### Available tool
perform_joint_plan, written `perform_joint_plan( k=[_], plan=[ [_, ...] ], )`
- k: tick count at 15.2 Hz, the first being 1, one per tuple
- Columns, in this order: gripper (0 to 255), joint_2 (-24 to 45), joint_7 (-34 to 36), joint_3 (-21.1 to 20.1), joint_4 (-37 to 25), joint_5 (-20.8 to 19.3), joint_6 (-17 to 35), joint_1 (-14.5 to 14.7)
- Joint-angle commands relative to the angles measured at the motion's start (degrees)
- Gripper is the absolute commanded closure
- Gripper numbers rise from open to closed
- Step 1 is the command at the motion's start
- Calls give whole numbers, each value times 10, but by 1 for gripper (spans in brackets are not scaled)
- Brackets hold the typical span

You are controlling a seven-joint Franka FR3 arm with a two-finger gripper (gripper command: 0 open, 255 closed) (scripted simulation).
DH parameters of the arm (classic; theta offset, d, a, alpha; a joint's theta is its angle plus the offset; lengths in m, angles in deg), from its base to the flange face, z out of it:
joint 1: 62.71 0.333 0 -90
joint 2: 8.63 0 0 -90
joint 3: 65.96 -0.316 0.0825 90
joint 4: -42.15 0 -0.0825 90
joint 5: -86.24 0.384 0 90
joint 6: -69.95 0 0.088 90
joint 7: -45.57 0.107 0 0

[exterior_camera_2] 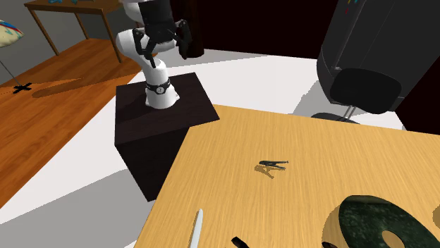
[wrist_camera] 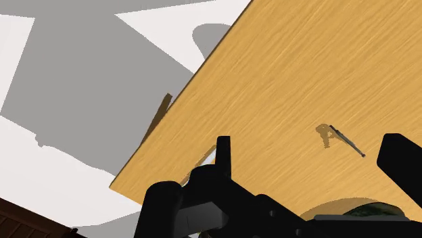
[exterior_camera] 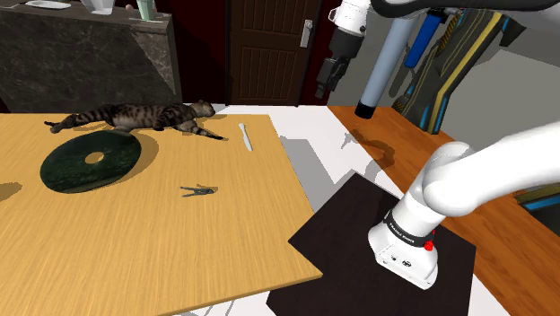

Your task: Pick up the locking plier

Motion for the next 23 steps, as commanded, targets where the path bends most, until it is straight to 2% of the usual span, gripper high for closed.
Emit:
perform_joint_plan(
  k=[1,12,23],
  plan=[
    [0,27,-17,-2,10,2,39,9],
    [0,220,-96,-29,-7,13,221,57],
    [0,433,-157,-65,-96,-4,351,96]
  ],
)
